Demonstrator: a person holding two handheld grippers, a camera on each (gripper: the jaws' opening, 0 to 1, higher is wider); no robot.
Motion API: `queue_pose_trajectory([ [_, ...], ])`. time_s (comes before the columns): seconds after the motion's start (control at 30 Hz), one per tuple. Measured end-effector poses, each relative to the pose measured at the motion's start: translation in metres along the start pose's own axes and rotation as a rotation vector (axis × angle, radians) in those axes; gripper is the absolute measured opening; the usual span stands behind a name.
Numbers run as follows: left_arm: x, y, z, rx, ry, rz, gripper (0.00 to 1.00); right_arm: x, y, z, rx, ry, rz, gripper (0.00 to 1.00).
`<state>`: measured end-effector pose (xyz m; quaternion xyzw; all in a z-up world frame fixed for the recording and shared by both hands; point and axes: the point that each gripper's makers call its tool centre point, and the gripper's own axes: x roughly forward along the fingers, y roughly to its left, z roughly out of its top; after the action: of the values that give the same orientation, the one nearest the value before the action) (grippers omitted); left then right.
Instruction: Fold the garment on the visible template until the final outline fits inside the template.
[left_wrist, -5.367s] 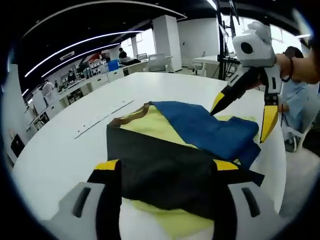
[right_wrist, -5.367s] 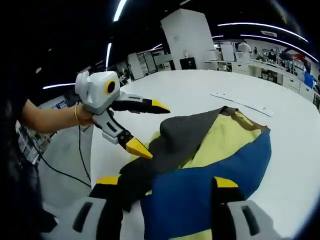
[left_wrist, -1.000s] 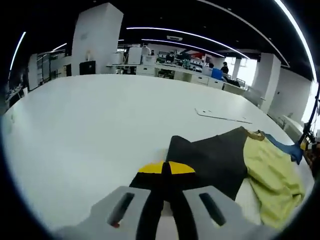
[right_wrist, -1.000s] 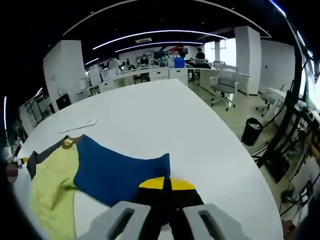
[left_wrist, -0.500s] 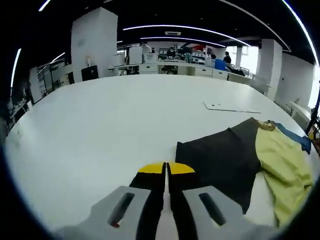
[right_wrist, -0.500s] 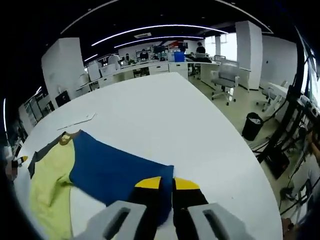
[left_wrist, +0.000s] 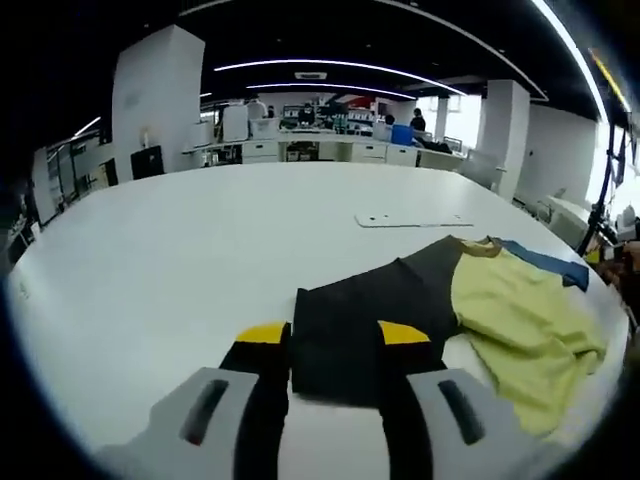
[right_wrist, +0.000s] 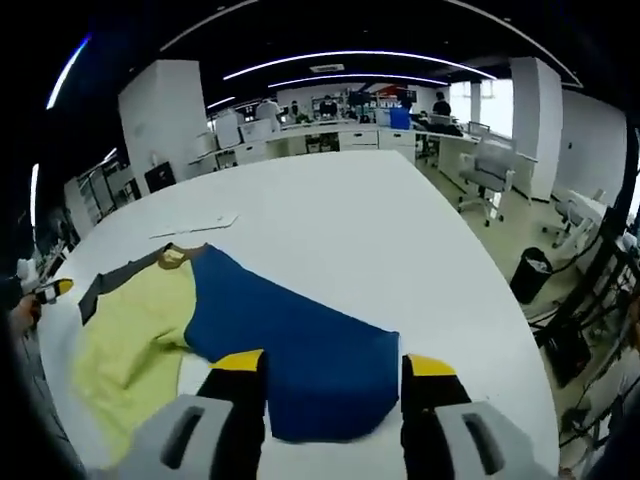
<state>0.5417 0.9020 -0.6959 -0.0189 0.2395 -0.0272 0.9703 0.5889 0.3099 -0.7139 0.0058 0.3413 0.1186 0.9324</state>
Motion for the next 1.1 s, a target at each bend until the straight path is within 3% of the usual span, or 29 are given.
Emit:
queue_pose_trajectory([
  [0.2,-0.014,-0.028,0.001,0.020,-0.027,-0.086,0.48,-0.011,0.030,-0.012,-0.047,0.044,0.093,0.67],
  [0.67,-0.042,-0.083,-0.026,0.082,0.006,-0.252,0.70,-0.036,0.082,-0.036,-0.104,0.089,0.205,0.70],
  [1.1,-0.054,-0.123,-0.054,0.112,0.053,-0.335,0.69,-0.050,0.125,-0.063,-0.204,0.142,0.302,0.67],
])
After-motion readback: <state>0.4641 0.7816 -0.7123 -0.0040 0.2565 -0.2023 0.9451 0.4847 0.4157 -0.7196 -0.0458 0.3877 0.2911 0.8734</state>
